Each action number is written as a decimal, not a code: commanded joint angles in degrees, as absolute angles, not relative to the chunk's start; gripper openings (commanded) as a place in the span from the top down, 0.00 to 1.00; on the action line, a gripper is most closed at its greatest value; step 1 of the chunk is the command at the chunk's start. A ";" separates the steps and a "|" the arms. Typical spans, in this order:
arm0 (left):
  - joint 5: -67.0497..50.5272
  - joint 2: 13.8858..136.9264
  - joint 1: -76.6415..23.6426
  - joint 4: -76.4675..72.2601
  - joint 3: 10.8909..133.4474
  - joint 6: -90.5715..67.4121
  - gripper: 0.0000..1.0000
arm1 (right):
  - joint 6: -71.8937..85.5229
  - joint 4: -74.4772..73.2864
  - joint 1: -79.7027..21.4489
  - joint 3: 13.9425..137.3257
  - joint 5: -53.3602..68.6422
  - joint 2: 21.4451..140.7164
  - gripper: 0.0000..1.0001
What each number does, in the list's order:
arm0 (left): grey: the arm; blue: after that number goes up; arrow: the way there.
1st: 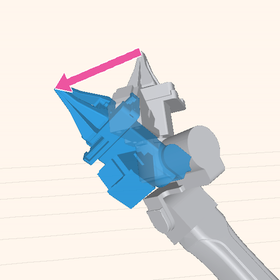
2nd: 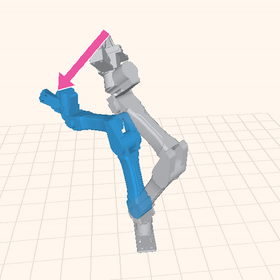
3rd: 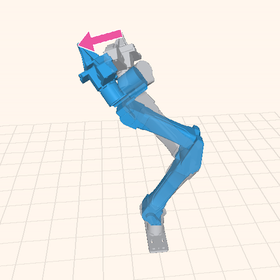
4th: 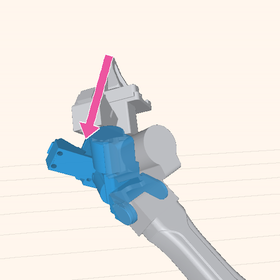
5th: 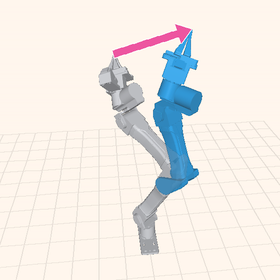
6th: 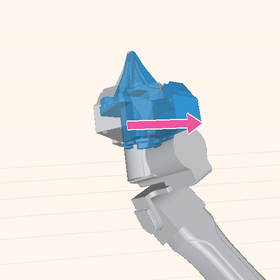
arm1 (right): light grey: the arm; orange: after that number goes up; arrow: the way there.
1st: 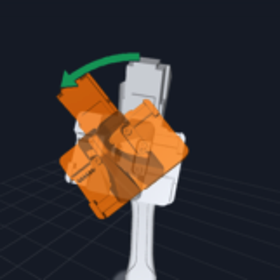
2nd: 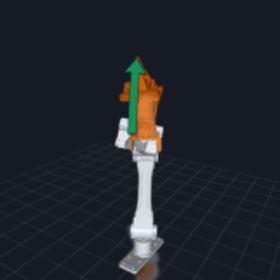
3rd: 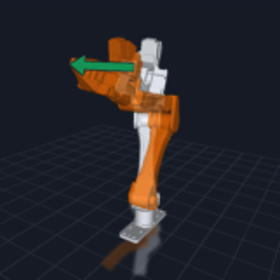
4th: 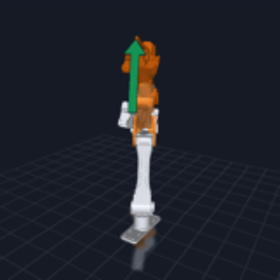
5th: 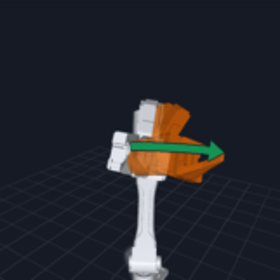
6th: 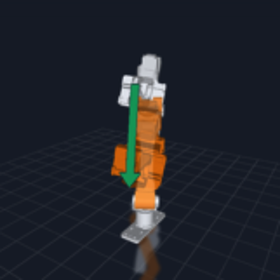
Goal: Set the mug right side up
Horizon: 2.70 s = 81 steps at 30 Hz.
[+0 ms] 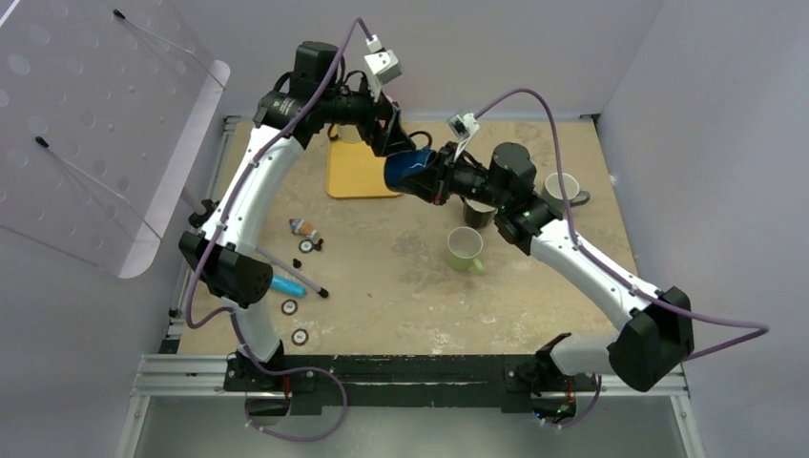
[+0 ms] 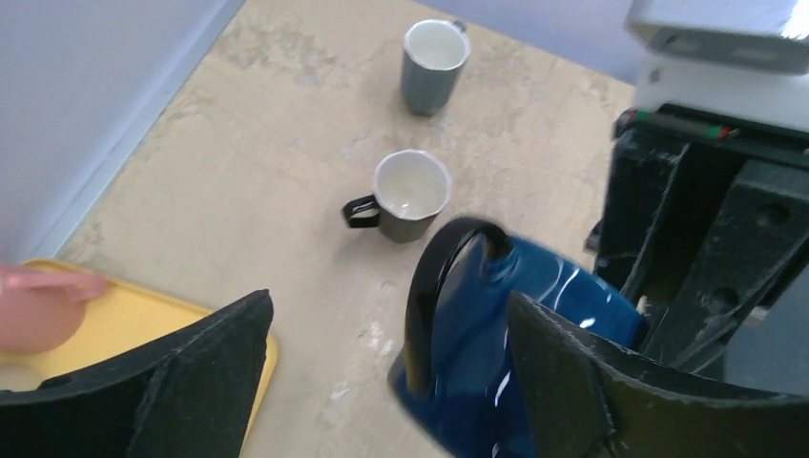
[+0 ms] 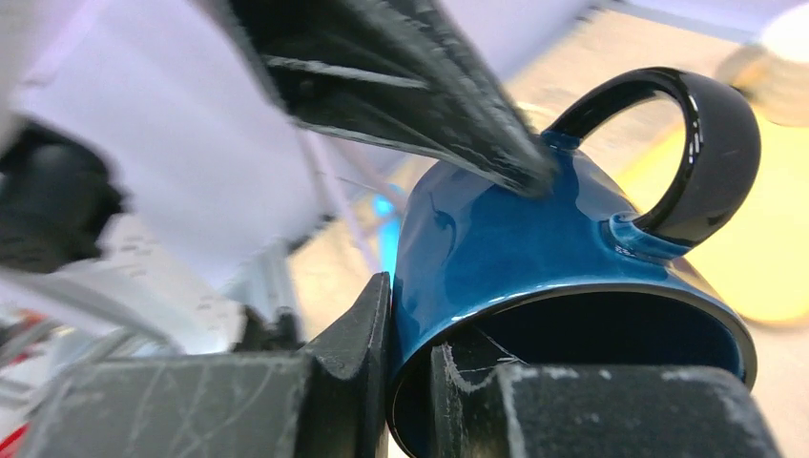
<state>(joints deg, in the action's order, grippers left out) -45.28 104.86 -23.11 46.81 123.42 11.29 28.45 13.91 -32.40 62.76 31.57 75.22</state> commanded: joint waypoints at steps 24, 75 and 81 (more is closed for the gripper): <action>-3.04 127.44 -12.28 43.36 130.80 22.30 0.06 | 5.16 -39.14 -13.97 59.60 -1.17 78.02 1.00; -2.15 138.51 -8.99 34.18 132.12 28.85 1.00 | 6.02 -41.60 -13.25 62.92 -5.22 70.53 0.53; -14.74 126.82 -8.96 40.58 123.42 16.32 1.00 | 9.62 -34.06 -18.69 65.86 -6.43 62.39 0.38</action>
<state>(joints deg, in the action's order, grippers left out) -5.21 138.19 -9.10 36.86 126.82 27.75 6.63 -41.12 -14.44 61.76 -4.62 68.45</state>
